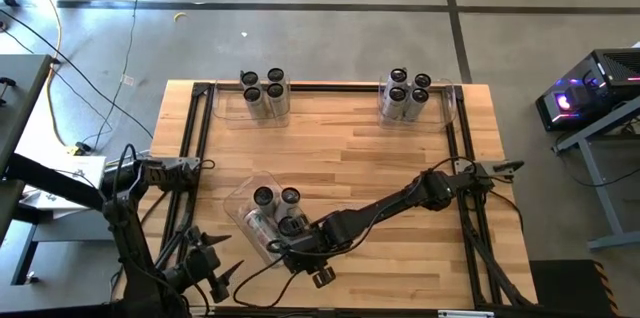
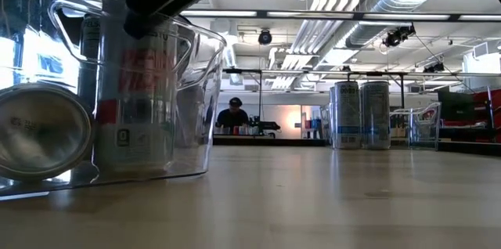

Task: Sort soda cans
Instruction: Adjust all the white-pink soda cans into the center transparent bin

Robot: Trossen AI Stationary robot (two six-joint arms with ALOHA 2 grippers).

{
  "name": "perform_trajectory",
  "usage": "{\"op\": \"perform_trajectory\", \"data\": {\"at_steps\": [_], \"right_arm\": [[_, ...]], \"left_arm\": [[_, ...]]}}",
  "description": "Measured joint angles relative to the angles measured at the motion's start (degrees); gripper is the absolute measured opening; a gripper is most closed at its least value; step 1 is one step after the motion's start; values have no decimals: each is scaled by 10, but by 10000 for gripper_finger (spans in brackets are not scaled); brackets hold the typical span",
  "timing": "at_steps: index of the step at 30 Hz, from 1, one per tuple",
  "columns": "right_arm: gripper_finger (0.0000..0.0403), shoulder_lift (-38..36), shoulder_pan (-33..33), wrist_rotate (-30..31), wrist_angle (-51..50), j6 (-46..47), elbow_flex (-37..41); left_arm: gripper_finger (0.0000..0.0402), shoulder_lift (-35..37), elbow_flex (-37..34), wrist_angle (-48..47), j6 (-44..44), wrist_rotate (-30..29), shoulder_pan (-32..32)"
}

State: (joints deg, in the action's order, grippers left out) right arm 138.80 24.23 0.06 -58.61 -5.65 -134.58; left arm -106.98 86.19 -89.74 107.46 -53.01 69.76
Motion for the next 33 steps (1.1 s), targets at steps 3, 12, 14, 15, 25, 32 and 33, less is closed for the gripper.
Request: {"op": "perform_trajectory", "data": {"at_steps": [3, 12, 14, 15, 25, 32, 33], "right_arm": [[177, -17, 5, 0, -9, 9, 0], [177, -72, 32, 10, -48, 8, -1], [177, -96, 36, 16, -46, -3, -4], [177, -106, 37, 29, -46, -8, -4], [106, -145, -45, 263, -60, 33, 22], [41, -144, -118, 188, 74, 85, 121], [36, -144, -124, 168, 90, 84, 133]], "left_arm": [[328, 0, 0, 10, -14, 0, 0], [328, 0, 0, 26, -61, 58, -14], [328, 0, 0, 26, -67, 63, -16], [328, 0, 0, 26, -67, 62, -17], [328, 1, 0, -3, 4, 84, -11], [328, 1, 0, -3, 34, 73, 9], [328, 1, 0, -2, 36, 70, 10]]}}
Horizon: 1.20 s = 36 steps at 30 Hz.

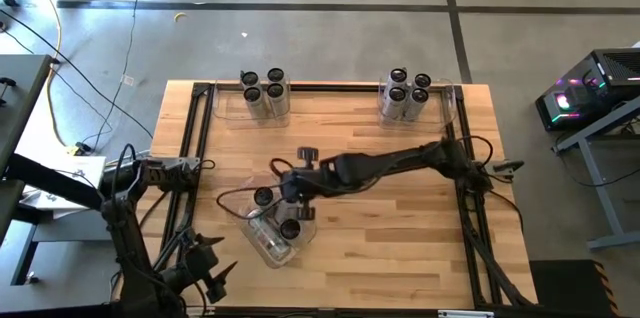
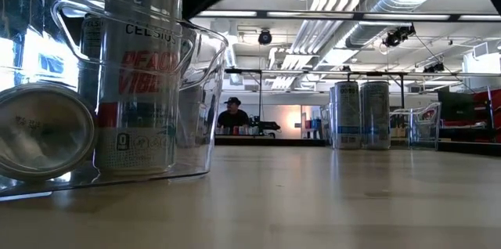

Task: Sort soda cans
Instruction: Adjust all the white-pink soda cans into the center transparent bin

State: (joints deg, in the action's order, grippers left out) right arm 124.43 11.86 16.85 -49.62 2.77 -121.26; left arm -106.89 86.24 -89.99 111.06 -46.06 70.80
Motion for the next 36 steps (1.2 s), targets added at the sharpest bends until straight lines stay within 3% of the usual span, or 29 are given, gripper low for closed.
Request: {"op": "perform_trajectory", "data": {"at_steps": [5, 18, 26, 30, 34, 36], "right_arm": [[24, 0, -3, -83, 72, 9, 43], [24, 5, 10, -166, 169, 13, 57], [24, 18, 15, -155, 213, -21, 57], [24, 10, 21, -154, 204, -32, 27], [24, 7, 29, -154, 142, -42, -17], [24, 7, 36, -153, 105, -35, -35]], "left_arm": [[328, 0, 0, 0, 3, -13, 2], [328, 0, 0, 2, -2, -42, 2], [328, 0, -7, 28, -9, -59, 2], [328, -1, -56, 102, -37, -112, -1], [320, -1, -115, 157, -42, -138, -20], [309, -1, -144, 182, -38, -179, -32]]}}
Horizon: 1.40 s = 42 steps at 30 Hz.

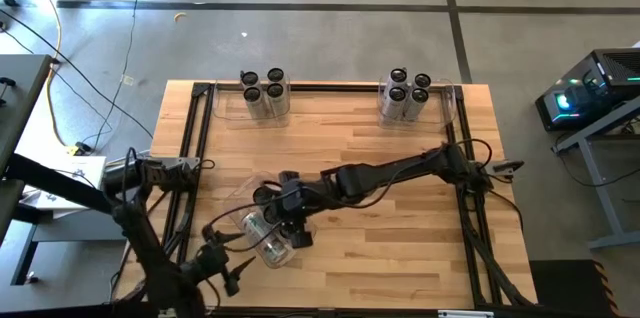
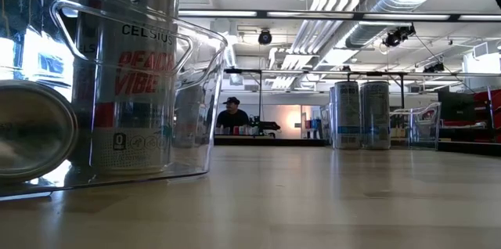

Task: Sort soda cans
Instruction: Adjust all the white-pink soda cans into the center transparent bin

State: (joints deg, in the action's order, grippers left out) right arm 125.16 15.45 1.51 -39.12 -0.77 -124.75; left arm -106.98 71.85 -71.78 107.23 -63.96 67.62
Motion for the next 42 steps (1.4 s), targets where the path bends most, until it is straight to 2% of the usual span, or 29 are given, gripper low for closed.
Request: {"op": "perform_trajectory", "data": {"at_steps": [3, 7, 14, 18, 23, 26, 31, 36, 42], "right_arm": [[24, -8, 19, 31, -44, 8, -25], [24, -35, 59, 114, -116, 22, -37], [24, -48, 151, 280, -224, 127, -36], [24, -48, 193, 316, -245, 183, -27], [24, -48, 224, 386, -283, 252, -26], [24, -48, 242, 397, -311, 288, -26], [24, -48, 264, 416, -325, 317, -26], [24, -48, 274, 461, -323, 319, -21], [24, -46, 281, 447, -361, 338, 12]], "left_arm": [[283, 0, -37, 37, 5, -41, -18], [233, 0, -85, 84, 1, -41, -47], [128, 0, -139, 153, -8, -51, -94], [76, 0, -158, 197, -34, -65, -113], [32, 8, -148, 174, -55, -63, -116], [18, 29, -128, 137, -55, -19, -98], [11, 80, -86, 58, -79, 100, -72], [11, 142, -85, -32, -67, 231, -90], [28, 241, -114, -36, -127, 252, -142]]}}
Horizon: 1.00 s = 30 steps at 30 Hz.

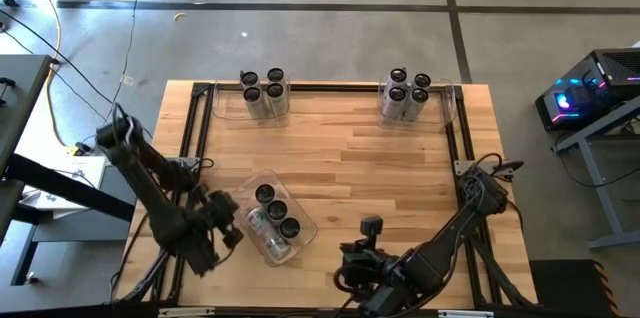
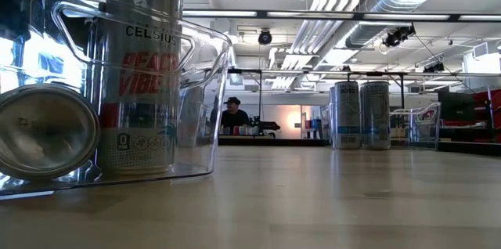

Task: Sort soda cans
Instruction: Adjust all the white-pink soda cans into the center transparent bin

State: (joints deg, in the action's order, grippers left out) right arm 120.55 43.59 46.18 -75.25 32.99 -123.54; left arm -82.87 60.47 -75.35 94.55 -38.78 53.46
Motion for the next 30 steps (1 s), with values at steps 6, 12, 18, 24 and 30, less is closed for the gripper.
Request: {"op": "perform_trajectory", "data": {"at_steps": [6, 12, 18, 24, 30], "right_arm": [[24, 0, 35, -59, -39, 30, 17], [24, 0, 98, -52, -38, 44, 16], [24, 0, 149, 5, -37, 91, 16], [24, 0, 160, 14, -32, 120, 16], [24, 0, 146, 18, -26, 131, 16]], "left_arm": [[109, 87, -1, 63, -104, 54, -53], [194, 77, -1, 227, -440, 163, -93], [227, 48, -1, 225, -642, 225, -122], [246, 18, -2, 216, -735, 269, -165], [254, -24, -2, 213, -857, 266, -201]]}}
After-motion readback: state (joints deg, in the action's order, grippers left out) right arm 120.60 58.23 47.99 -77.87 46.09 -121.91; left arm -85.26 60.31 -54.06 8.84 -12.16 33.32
